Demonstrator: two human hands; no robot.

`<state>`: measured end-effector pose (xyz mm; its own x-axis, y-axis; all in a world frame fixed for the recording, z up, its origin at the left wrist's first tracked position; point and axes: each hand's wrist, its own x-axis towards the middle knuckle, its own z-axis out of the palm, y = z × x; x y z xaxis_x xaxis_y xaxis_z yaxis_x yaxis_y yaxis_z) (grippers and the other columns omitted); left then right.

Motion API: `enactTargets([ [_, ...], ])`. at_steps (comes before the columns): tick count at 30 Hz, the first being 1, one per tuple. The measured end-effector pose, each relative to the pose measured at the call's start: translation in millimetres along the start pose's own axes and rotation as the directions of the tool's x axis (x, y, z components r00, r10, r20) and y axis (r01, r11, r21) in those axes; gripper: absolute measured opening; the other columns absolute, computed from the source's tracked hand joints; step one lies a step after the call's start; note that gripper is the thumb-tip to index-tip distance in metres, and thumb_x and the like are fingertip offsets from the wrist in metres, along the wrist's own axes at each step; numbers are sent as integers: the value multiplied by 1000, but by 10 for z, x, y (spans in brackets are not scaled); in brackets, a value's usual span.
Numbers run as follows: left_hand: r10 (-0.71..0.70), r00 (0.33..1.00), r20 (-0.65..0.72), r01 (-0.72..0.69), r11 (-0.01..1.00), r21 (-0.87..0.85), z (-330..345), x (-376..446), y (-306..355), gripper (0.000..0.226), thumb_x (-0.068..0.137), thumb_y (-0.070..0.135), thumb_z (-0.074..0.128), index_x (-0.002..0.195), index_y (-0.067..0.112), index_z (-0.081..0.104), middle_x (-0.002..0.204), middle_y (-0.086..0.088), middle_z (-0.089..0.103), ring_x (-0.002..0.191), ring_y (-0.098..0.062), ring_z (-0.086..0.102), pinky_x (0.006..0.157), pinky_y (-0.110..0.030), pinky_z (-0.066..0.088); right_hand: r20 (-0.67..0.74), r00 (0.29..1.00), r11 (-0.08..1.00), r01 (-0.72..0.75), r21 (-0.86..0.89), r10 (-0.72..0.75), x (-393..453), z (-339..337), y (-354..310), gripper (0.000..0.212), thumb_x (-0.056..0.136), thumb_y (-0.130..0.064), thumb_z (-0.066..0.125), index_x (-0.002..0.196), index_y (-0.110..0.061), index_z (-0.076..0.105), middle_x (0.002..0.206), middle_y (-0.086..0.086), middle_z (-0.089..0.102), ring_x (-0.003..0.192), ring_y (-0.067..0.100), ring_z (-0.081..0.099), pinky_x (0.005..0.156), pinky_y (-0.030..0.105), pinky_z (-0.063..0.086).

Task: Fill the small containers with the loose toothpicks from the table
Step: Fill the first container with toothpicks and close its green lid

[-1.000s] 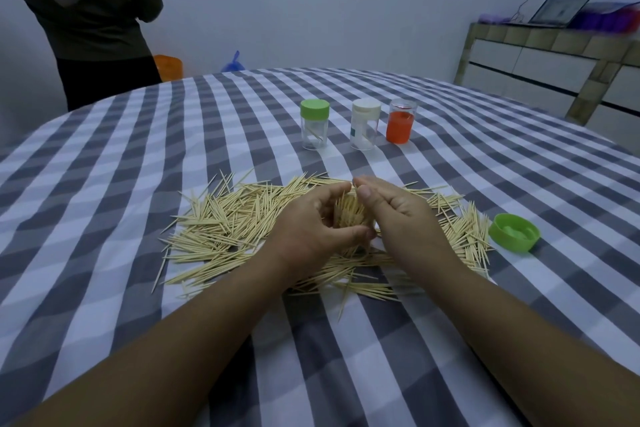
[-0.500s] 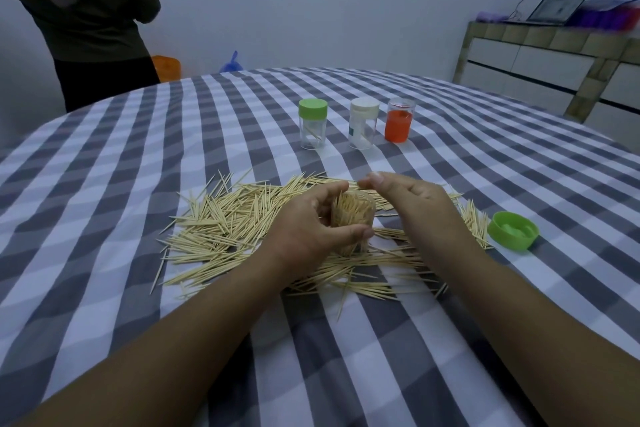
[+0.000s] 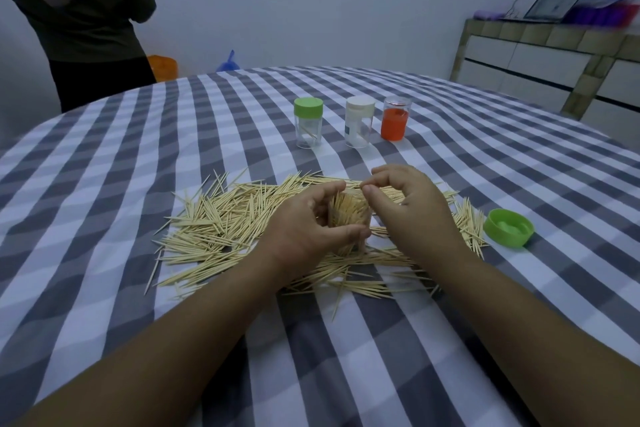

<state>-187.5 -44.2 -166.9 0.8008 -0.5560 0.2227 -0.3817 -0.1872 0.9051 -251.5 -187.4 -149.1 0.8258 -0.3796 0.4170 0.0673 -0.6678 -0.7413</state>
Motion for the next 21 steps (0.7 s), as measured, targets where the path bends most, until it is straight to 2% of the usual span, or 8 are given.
enactTargets([
  [3,-4,1000,16,4,1000,-21,-1,3,3,80,60,25,85,132,19,52,113,3,67,99,-3,65,86,-16,52,134,982,981,-150,124,133,40,-126,-33,8,91,-28,60,89,-28,67,98,-5,66,94,16,62,79,36,51],
  [6,-10,1000,28,12,998,-56,-5,4,0,88,51,34,82,133,17,52,113,-1,68,101,-7,66,90,-23,53,303,936,981,-191,20,176,94,-331,-25,14,95,-26,55,101,-28,67,102,-9,67,98,9,61,72,21,46],
  [8,-9,1000,29,11,998,-58,-13,-2,6,89,49,36,81,132,17,53,113,-1,67,101,-6,66,88,-22,53,422,879,968,-149,-202,224,118,-452,10,24,97,-20,51,115,-27,65,116,-10,62,104,9,56,77,24,47],
  [11,-21,999,26,23,999,-45,-26,-2,19,83,56,28,83,132,17,53,115,0,66,101,-4,65,85,-15,52,569,746,826,45,-562,345,133,-544,67,42,97,-18,49,137,-29,48,140,-5,48,120,13,47,91,23,38],
  [13,-31,999,23,32,998,-45,-34,5,18,77,61,20,84,132,16,53,115,1,66,100,-3,64,83,-12,51,608,676,775,86,-626,416,128,-583,66,54,95,-21,52,145,-32,34,147,-4,40,130,17,39,100,28,34],
  [15,-34,999,23,35,998,-46,-38,6,19,77,62,19,83,132,17,52,114,1,66,100,-3,64,84,-13,51,629,641,766,99,-635,439,112,-625,48,63,92,-24,57,147,-31,28,145,-5,40,129,18,40,102,29,35],
  [18,-32,999,24,33,998,-52,-36,5,22,84,55,29,81,133,18,52,114,0,66,102,-6,65,85,-15,52,617,651,716,157,-680,443,108,-627,69,66,85,-25,66,144,-27,35,136,-1,46,118,19,46,100,34,42],
  [21,-31,999,28,32,998,-53,-33,5,29,87,51,34,79,132,17,52,114,0,66,101,-6,65,83,-14,52,601,684,686,199,-699,414,123,-558,100,47,86,-23,64,132,-26,52,121,0,58,103,18,54,92,37,48],
])
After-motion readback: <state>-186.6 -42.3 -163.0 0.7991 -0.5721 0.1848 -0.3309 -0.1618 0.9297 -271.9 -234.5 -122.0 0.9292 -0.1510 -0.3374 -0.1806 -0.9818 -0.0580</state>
